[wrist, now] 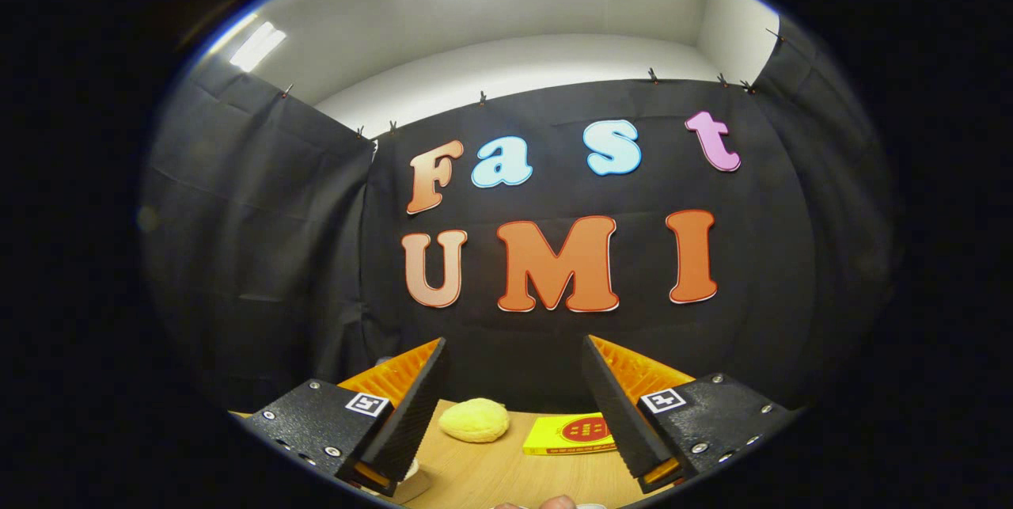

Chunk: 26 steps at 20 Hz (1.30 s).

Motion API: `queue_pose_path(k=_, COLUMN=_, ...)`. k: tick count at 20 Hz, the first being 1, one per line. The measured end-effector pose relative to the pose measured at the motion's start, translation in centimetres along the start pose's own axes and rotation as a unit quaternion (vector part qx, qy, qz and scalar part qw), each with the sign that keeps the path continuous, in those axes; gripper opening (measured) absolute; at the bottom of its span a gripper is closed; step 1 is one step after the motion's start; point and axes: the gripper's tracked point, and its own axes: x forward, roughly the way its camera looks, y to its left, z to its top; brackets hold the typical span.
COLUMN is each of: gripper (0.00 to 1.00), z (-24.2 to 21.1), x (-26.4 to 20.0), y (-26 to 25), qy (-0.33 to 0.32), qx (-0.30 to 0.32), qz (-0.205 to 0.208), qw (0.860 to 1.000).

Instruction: Open the storage box then place both shoes into the box .Put the left shoe in first, then the right shoe, with the right side of both shoes facing outward in a uniform manner.

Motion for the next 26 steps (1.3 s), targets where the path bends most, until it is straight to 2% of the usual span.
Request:
queue_pose_path(k=5, gripper=0.99, z=-5.0, x=-0.8, y=2.4, qy=0.103, qx=0.049, qz=0.049, qw=0.992)
queue_pose_path(k=7, gripper=0.99, z=-7.8, x=-1.0, y=1.3, qy=0.155, qx=0.041, qz=0.021, qw=0.987)
queue_pose_path(k=11, gripper=0.97, z=-12.9, x=-2.2, y=3.5, qy=0.246, qx=0.044, qz=0.054, qw=0.967)
queue_pose_path(k=13, gripper=0.97, z=-14.5, x=-2.8, y=4.8, qy=0.275, qx=0.065, qz=0.078, qw=0.956)
queue_pose_path(k=14, gripper=0.96, z=-15.3, x=-3.3, y=6.0, qy=0.293, qx=0.091, qz=0.099, qw=0.947)
queue_pose_path(k=16, gripper=0.94, z=-17.3, x=-4.6, y=8.6, qy=0.344, qx=0.141, qz=0.137, qw=0.918)
queue_pose_path(k=19, gripper=0.94, z=-20.1, x=-5.8, y=10.5, qy=0.394, qx=0.162, qz=0.157, qw=0.891)
queue_pose_path(k=23, gripper=0.94, z=-23.0, x=-7.5, y=14.0, qy=0.452, qx=0.233, qz=0.198, qw=0.838)
queue_pose_path(k=26, gripper=0.94, z=-25.0, x=-7.9, y=15.0, qy=0.478, qx=0.257, qz=0.207, qw=0.814)
